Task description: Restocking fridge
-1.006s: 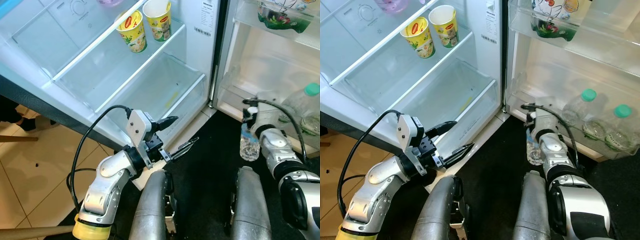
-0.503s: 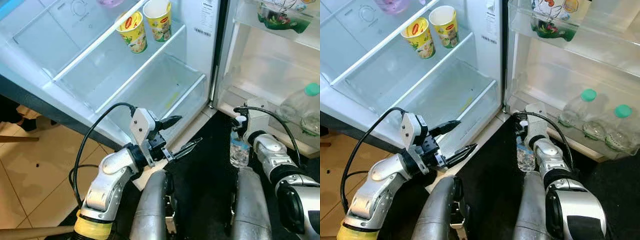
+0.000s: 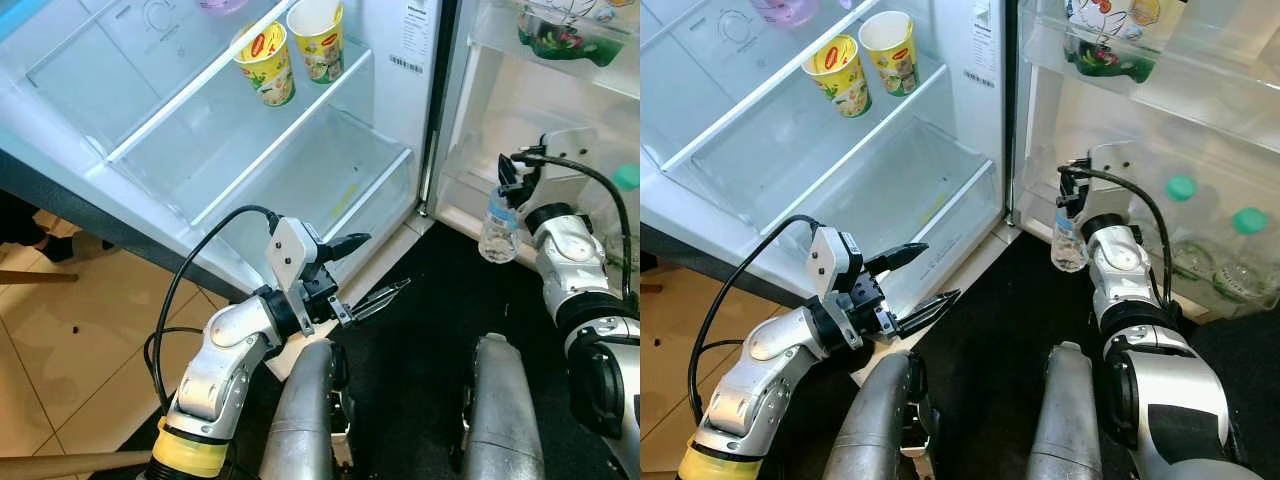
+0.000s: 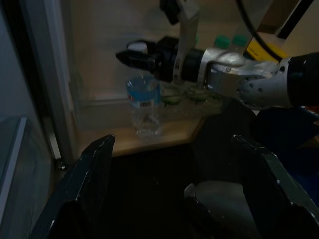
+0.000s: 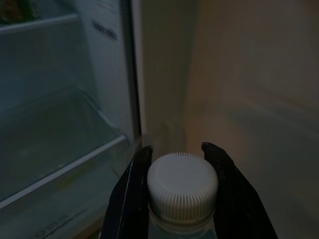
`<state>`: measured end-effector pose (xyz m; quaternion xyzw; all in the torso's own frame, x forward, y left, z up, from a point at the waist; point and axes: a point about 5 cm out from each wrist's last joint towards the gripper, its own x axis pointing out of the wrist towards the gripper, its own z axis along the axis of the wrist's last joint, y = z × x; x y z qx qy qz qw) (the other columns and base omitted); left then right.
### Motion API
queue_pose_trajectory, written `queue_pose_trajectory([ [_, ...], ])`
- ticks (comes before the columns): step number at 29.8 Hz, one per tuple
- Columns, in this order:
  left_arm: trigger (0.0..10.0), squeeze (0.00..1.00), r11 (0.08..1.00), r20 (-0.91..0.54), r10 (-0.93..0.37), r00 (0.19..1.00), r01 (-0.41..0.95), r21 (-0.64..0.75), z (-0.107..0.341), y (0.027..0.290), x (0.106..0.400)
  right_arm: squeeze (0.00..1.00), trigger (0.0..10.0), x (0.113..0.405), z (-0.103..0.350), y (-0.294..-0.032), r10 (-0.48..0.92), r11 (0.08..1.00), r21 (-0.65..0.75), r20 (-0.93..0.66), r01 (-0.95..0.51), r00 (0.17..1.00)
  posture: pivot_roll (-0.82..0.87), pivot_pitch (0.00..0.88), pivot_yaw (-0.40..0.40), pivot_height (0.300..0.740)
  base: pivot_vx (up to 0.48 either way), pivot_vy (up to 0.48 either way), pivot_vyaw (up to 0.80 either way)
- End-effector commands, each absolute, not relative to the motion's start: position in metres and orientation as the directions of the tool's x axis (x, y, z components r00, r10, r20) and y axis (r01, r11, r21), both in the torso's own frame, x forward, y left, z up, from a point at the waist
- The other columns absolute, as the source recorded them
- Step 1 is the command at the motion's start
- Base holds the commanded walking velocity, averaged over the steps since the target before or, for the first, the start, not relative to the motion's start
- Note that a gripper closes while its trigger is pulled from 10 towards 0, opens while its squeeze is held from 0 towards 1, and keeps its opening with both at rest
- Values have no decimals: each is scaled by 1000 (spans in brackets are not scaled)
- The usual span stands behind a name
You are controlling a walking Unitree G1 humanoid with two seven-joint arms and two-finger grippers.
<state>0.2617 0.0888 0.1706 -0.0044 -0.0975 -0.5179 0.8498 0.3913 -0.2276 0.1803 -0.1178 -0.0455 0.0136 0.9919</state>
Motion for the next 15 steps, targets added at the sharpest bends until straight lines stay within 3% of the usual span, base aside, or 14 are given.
queue_pose_trajectory([
  [1,10000,0,461,150,-882,447,884,74,162,91,259,0,10000,394,200,-222,67,959,-285,182,-12,981,99,297,193,600,0,0,0],
  [8,10000,0,458,113,-885,452,888,37,142,91,256,0,10000,397,238,-215,124,911,-412,334,27,934,75,249,197,600,0,0,0],
  [15,10000,0,442,101,-893,438,897,19,136,90,255,0,10000,395,275,-220,144,906,-417,467,74,873,63,229,211,600,0,0,0],
])
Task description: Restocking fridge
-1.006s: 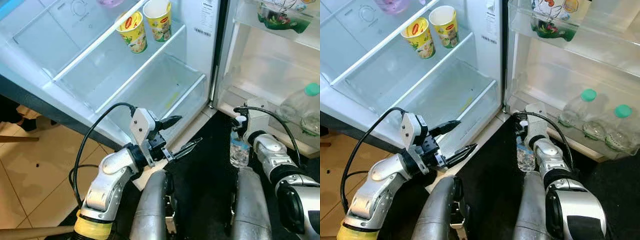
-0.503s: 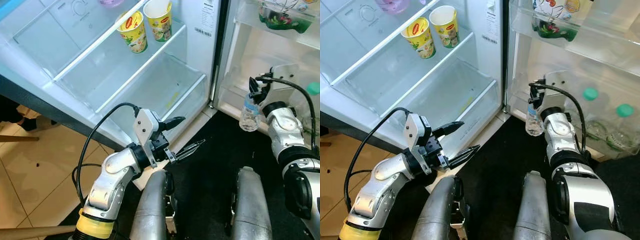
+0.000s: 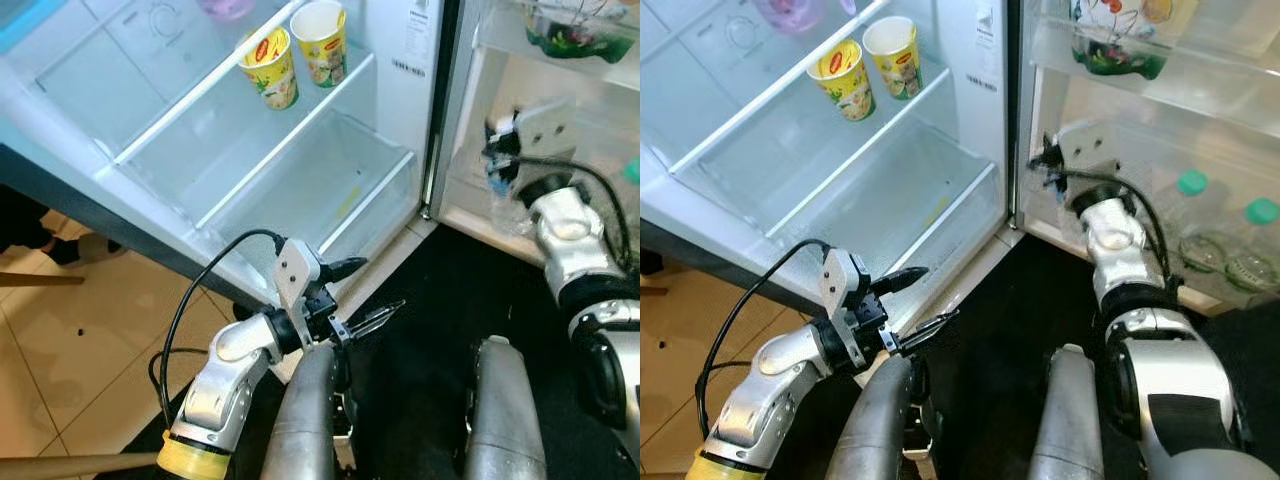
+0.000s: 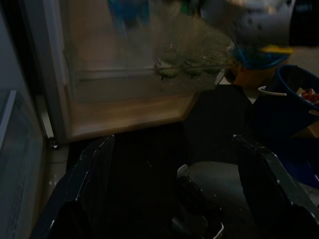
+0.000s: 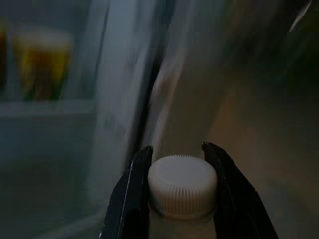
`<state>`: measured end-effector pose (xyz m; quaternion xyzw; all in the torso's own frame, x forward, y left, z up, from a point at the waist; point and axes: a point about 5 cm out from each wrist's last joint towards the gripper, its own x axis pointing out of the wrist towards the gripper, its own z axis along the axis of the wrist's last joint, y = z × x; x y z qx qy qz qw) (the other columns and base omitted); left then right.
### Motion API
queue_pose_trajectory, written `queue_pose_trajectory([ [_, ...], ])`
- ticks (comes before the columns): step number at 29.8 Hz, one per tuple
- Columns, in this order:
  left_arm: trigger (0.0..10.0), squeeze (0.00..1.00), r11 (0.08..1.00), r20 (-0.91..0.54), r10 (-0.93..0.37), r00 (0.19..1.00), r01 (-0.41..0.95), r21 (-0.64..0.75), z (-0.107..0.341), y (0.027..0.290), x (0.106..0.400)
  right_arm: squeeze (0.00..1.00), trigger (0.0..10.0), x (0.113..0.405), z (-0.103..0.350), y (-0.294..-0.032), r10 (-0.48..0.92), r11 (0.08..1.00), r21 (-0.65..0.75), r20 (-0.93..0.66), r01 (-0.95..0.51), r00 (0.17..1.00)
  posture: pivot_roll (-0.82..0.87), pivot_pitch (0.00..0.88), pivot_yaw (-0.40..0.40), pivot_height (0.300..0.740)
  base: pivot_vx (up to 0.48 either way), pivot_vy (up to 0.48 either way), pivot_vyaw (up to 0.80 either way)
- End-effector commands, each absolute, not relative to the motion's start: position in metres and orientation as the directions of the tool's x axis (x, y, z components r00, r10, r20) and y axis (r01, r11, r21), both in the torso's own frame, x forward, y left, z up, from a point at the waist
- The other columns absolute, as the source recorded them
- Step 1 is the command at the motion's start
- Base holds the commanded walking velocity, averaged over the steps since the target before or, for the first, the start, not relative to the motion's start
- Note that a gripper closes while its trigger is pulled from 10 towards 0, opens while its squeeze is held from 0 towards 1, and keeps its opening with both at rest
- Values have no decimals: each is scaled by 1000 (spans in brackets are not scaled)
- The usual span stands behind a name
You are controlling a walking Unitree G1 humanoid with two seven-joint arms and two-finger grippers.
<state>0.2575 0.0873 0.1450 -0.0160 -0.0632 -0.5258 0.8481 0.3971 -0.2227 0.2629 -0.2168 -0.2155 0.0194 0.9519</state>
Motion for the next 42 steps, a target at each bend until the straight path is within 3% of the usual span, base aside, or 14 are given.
queue_pose_trajectory([
  [1,10000,0,437,100,-896,433,899,21,135,89,255,0,10000,394,279,-221,142,904,-419,481,84,865,57,225,212,600,0,0,0],
  [9,10000,0,418,113,-904,413,908,26,136,85,258,0,10000,390,293,-228,141,876,-460,532,144,835,43,223,210,600,0,0,0],
  [16,10000,0,411,118,-906,406,912,20,136,84,252,0,10000,391,261,-232,124,841,-523,434,137,892,63,238,217,600,0,0,0],
  [22,10000,0,418,111,-904,414,908,15,137,91,245,0,10000,388,193,-207,213,648,-761,201,15,956,97,279,228,600,0,0,0],
  [29,10000,0,425,113,-900,422,905,6,137,93,242,0,10000,384,168,-198,239,570,-819,97,-59,966,97,285,225,600,0,0,0],
  [36,10000,0,424,117,-900,421,906,6,138,91,243,0,10000,384,159,-193,231,634,-767,63,-101,971,91,274,223,600,0,0,0],
  [38,10000,0,422,120,-900,419,906,6,139,90,244,0,10000,385,151,-197,142,786,-611,27,-96,989,91,271,224,600,0,0,0],
  [42,10000,0,425,123,-899,421,905,9,140,90,245,0,10000,385,148,-207,51,873,-486,-9,-49,999,93,272,219,600,0,0,0],
])
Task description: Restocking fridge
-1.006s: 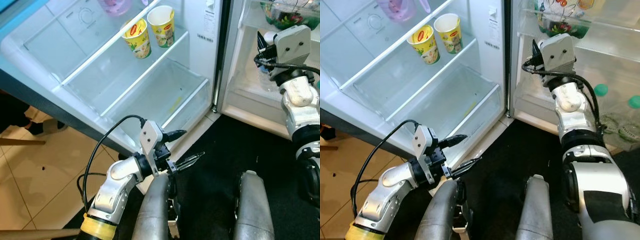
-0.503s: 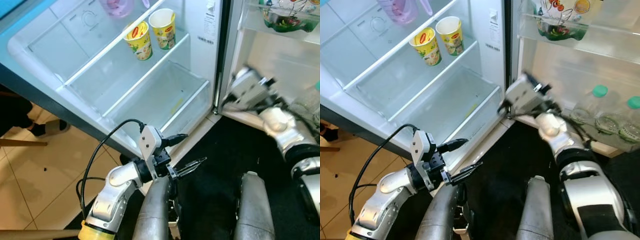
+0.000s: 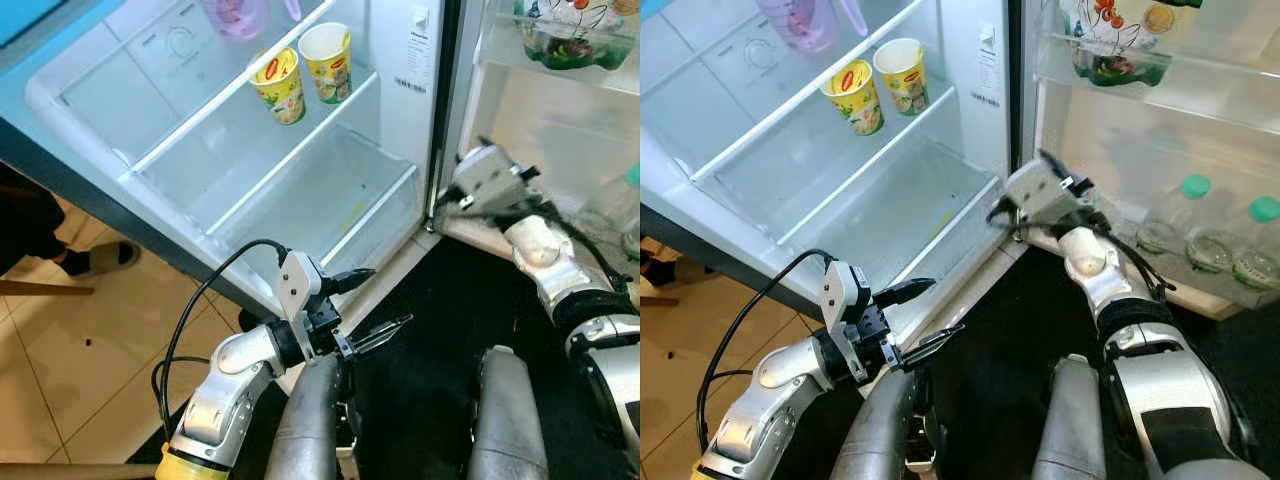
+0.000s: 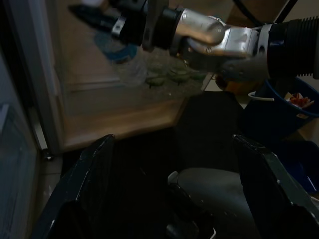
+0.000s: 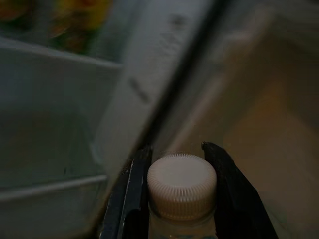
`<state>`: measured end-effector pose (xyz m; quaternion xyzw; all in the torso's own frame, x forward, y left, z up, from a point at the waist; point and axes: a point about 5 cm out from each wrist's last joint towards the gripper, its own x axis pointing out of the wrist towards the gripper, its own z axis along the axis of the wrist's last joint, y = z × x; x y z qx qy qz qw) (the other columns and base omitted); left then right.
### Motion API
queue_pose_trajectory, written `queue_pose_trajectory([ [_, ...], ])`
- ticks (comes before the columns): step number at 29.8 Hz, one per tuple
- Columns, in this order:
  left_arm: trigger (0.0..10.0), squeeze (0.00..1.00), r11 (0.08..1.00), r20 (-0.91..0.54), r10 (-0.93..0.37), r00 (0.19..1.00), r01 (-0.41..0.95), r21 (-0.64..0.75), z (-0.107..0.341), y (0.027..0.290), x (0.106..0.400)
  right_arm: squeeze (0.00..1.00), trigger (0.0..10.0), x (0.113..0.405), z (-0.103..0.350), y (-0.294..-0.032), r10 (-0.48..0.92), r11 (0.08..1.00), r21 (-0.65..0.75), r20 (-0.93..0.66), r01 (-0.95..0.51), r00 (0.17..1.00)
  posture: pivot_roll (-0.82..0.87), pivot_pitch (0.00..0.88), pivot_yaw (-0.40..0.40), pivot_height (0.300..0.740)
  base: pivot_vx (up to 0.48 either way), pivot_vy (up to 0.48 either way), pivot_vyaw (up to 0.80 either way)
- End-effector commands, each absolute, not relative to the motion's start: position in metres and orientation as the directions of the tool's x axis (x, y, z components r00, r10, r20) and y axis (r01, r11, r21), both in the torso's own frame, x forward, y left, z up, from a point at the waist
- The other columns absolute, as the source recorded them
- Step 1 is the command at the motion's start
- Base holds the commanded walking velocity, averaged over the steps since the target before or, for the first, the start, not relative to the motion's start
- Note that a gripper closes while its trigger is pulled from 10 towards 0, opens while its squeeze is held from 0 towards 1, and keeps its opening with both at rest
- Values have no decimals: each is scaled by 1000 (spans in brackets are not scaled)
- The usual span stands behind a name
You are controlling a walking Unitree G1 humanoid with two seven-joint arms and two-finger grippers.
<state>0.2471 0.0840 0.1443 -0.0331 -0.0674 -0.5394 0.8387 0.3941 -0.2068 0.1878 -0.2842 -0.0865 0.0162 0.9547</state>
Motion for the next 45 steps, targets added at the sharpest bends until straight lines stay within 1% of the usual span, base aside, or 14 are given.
queue_pose_trajectory([
  [1,10000,0,426,123,-898,422,905,10,140,90,245,0,10000,386,148,-211,23,885,-465,-18,-29,1000,93,272,219,600,0,0,0],
  [10,10000,0,434,129,-894,429,901,13,141,91,247,0,10000,388,158,-236,-121,883,-461,-29,94,992,88,255,209,600,0,0,0],
  [12,10000,0,434,131,-894,429,901,14,141,90,248,145,10000,387,159,-240,-139,879,-465,-35,107,990,85,252,208,600,0,0,0],
  [13,10000,0,435,131,-894,429,900,14,141,90,249,573,10000,387,158,-240,-140,878,-468,-43,104,989,84,251,208,600,0,0,0],
  [14,10000,0,435,131,-893,430,900,14,141,90,249,573,10000,387,157,-240,-140,880,-465,-50,101,989,84,251,208,600,0,0,0],
  [15,10000,0,435,131,-893,430,900,15,141,90,250,902,10000,387,156,-240,-137,877,-472,-59,93,989,83,249,207,600,0,0,0],
  [16,10000,0,435,130,-894,430,900,18,141,89,250,1000,10000,386,154,-240,-137,872,-481,-66,89,988,86,248,206,600,0,0,0],
  [25,10000,0,449,141,-886,441,893,25,144,91,254,980,10000,386,153,-237,-141,901,-421,-49,107,989,85,240,199,600,0,0,0],
  [26,10000,0,449,139,-886,442,893,27,143,92,254,737,10000,386,155,-234,-117,921,-377,-25,99,993,84,238,197,600,0,0,0],
  [27,10000,0,451,139,-886,443,892,27,143,92,255,584,10000,386,156,-232,-99,931,-354,-14,87,995,82,235,197,600,0,0,0],
  [29,10000,0,451,140,-885,444,892,27,143,92,255,584,10000,387,157,-231,-88,937,-341,-7,80,996,81,234,196,600,0,0,0],
  [31,10000,0,452,141,-885,444,892,28,143,92,256,43,10000,387,159,-227,-42,949,-312,15,45,999,82,232,195,600,0,0,0],
  [32,10000,0,452,142,-885,444,891,29,143,92,256,0,10000,387,160,-224,-21,953,-300,29,28,999,77,228,193,600,0,0,0],
  [45,10000,0,445,143,-888,437,895,28,139,90,262,0,10000,374,159,-227,97,987,-145,154,-75,983,42,199,184,600,0,0,0],
])
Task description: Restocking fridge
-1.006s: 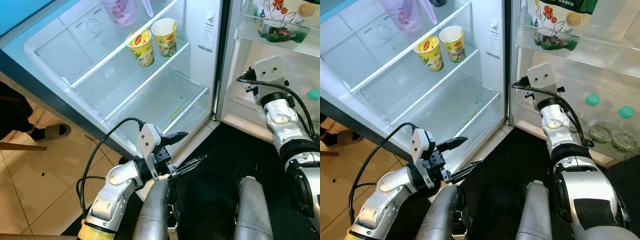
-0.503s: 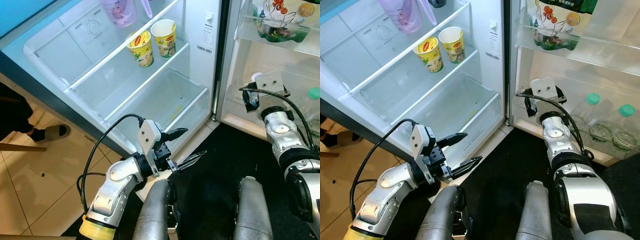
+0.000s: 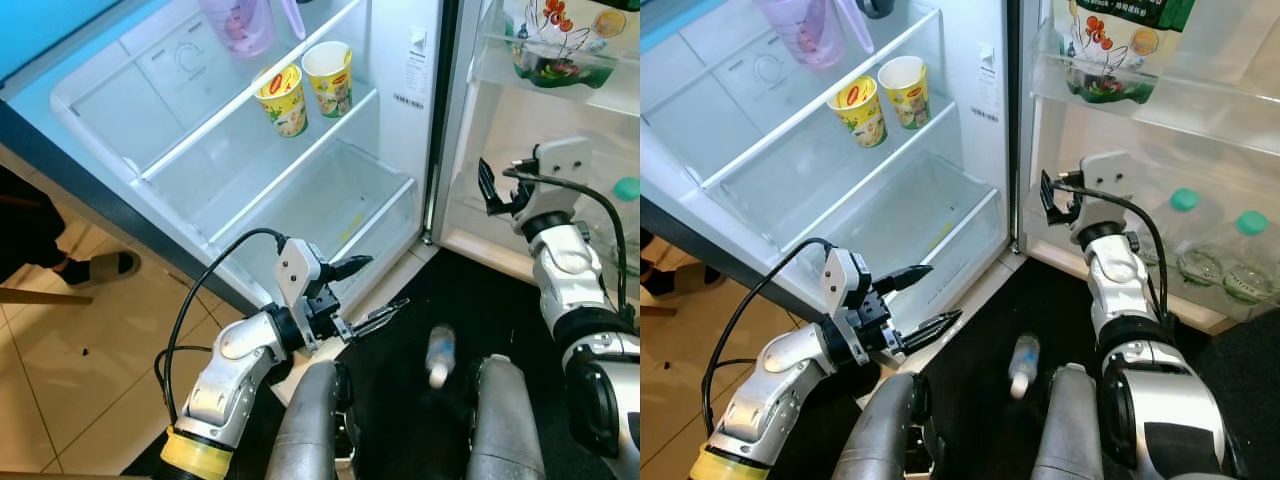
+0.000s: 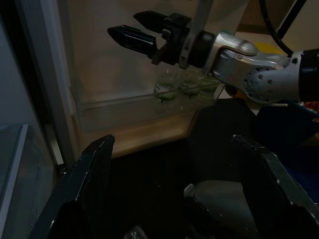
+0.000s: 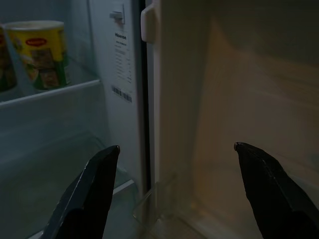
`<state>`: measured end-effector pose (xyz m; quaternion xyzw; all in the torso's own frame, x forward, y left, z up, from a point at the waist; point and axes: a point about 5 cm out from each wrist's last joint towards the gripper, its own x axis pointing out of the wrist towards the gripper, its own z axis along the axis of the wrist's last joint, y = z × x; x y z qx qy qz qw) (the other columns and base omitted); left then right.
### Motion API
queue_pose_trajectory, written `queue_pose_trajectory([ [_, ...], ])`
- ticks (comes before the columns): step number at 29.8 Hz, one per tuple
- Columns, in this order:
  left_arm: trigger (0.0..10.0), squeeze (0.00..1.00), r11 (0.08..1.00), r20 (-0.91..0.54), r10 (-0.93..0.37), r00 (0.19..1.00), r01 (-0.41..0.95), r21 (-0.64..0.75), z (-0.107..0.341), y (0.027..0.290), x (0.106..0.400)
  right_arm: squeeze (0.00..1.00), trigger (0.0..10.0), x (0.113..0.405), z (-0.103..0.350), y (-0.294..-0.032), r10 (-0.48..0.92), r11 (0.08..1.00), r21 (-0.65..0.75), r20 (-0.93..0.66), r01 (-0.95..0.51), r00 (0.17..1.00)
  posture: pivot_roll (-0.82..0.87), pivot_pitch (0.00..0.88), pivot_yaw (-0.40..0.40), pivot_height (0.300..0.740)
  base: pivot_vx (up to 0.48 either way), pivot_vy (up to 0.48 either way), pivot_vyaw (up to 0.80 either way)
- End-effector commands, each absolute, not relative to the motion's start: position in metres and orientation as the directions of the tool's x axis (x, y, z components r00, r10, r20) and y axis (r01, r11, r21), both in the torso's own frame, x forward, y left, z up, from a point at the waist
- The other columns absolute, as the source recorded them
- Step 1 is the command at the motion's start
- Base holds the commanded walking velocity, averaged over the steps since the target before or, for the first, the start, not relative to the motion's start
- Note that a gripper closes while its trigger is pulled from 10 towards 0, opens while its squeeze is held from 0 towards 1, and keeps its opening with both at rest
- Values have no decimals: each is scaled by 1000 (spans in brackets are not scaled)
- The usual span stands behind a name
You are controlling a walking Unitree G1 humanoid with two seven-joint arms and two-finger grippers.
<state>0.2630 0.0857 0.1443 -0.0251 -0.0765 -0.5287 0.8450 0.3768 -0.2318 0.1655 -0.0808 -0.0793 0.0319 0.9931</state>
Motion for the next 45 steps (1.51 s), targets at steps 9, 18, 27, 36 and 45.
queue_pose_trajectory([
  [9,10000,0,450,128,-887,443,893,24,132,89,266,0,10000,343,96,-175,563,816,-96,-86,-569,822,39,213,160,600,0,0,0],
  [18,10000,0,594,-49,-804,593,793,-135,63,123,258,0,10000,307,41,-139,739,668,135,-236,-731,632,10,159,118,600,0,0,0],
  [27,10000,0,759,-315,-646,696,542,-360,-16,148,232,0,10000,269,-20,-151,524,851,289,-515,-438,678,-15,100,91,605,0,0,0],
  [36,10000,0,855,-483,-500,719,320,-408,-49,171,206,0,10000,239,-45,-177,376,927,263,-659,-269,651,-26,64,69,635,0,0,0],
  [45,10000,0,920,-657,-320,683,60,-387,-78,198,164,0,10000,202,-70,-199,216,975,203,-784,-90,582,-23,39,56,675,0,0,0],
])
